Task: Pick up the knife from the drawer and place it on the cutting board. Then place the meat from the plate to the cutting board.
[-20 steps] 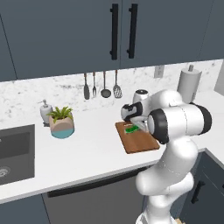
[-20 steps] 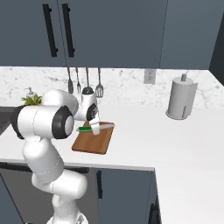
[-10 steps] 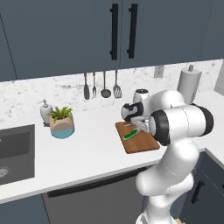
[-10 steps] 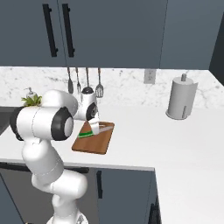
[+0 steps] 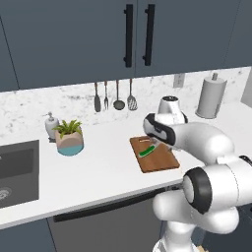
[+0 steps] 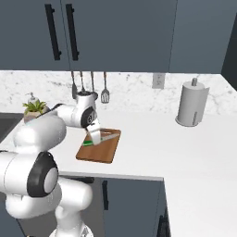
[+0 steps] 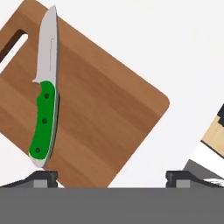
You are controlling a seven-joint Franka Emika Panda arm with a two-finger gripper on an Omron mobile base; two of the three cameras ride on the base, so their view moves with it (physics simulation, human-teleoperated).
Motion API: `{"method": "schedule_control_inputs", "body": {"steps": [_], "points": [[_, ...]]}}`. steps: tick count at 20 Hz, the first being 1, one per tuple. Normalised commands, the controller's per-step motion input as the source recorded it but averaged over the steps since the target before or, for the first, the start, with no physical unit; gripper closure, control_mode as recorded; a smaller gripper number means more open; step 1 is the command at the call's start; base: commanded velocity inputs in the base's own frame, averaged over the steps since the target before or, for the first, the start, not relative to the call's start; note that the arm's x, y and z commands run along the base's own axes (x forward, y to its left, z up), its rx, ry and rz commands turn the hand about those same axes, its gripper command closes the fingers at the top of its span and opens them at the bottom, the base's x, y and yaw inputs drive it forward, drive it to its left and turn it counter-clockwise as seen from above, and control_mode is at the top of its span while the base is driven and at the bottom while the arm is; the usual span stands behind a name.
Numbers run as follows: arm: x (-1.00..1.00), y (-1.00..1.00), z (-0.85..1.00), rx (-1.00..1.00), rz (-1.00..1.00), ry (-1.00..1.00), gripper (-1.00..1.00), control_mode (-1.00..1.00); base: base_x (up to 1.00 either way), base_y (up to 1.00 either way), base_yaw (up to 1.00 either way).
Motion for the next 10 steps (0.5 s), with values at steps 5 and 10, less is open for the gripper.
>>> {"method": "schedule_control_inputs", "body": {"steps": [5,10], "points": [[-0.8,0.0,0.57,0.0,0.32,-0.03,-1.0,-1.0,0.0,0.0,0.0],[-0.5,0.0,0.55,0.0,0.42,-0.07,-1.0,-1.0,0.0,0.0,0.0]]}}
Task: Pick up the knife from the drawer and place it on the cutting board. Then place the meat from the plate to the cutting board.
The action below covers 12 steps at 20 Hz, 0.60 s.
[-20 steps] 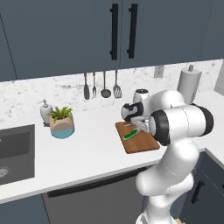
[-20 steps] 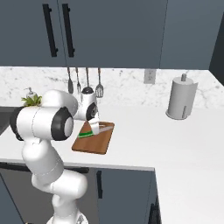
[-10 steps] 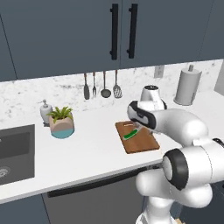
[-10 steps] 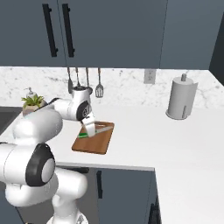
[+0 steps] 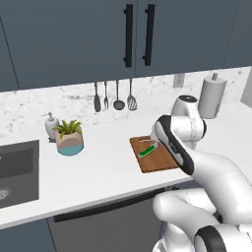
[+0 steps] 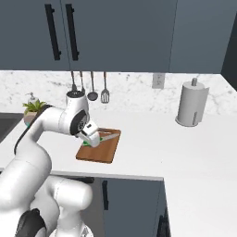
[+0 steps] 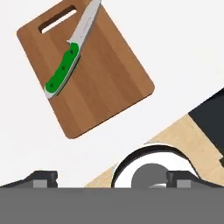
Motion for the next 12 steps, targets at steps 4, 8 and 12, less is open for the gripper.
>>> {"method": "schedule_control_inputs", "body": {"steps": [4,8,12], "points": [[-0.51,0.0,0.33,0.0,0.42,-0.02,-1.0,-1.0,0.0,0.0,0.0],[0.0,0.0,0.0,0.0,0.0,0.0,-1.0,1.0,-0.93,0.0,0.38],[0.0,0.0,0.0,0.0,0.0,0.0,-1.0,1.0,-0.97,0.45,0.31]]}}
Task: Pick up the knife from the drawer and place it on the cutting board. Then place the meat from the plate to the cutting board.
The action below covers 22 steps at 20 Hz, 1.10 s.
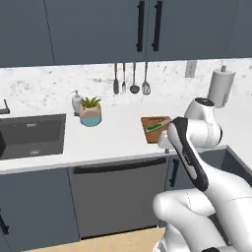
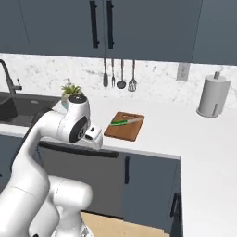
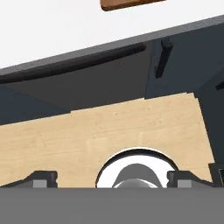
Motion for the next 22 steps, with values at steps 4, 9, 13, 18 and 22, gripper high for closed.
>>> {"method": "schedule_control_inputs", "body": {"steps": [4,9,13,18,22], "points": [[0.0,0.0,0.0,0.0,0.0,0.0,-1.0,1.0,-0.49,1.0,0.23],[0.0,0.0,0.0,0.0,0.0,0.0,-1.0,1.0,-0.03,1.0,0.13],[0.0,0.0,0.0,0.0,0.0,0.0,-1.0,1.0,0.08,1.0,0.06],[0.0,0.0,0.0,0.0,0.0,0.0,-1.0,1.0,0.26,1.0,0.02],[0.0,0.0,0.0,0.0,0.0,0.0,-1.0,1.0,0.55,1.0,0.02]]}}
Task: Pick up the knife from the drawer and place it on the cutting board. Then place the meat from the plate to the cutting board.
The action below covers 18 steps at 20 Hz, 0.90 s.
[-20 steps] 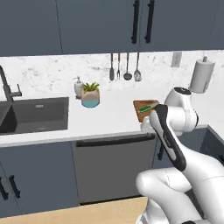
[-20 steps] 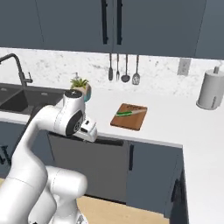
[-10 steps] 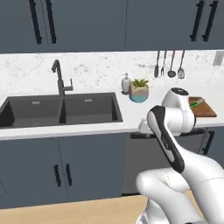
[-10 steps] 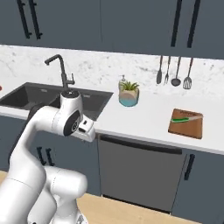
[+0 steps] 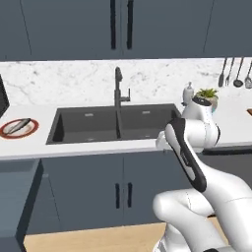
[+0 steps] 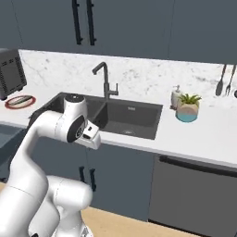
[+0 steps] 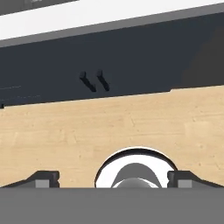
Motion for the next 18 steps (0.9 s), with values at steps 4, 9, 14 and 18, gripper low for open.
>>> {"method": "schedule_control_inputs", "body": {"steps": [4,9,14,18], "points": [[0.0,0.0,0.0,0.0,0.0,0.0,-1.0,1.0,0.69,1.0,0.08],[0.0,0.0,0.0,0.0,0.0,0.0,-1.0,1.0,0.72,1.0,0.15],[0.0,0.0,0.0,0.0,0.0,0.0,-1.0,1.0,0.66,0.82,0.17],[0.0,0.0,0.0,0.0,0.0,0.0,-1.0,1.0,0.53,0.25,0.22]]}}
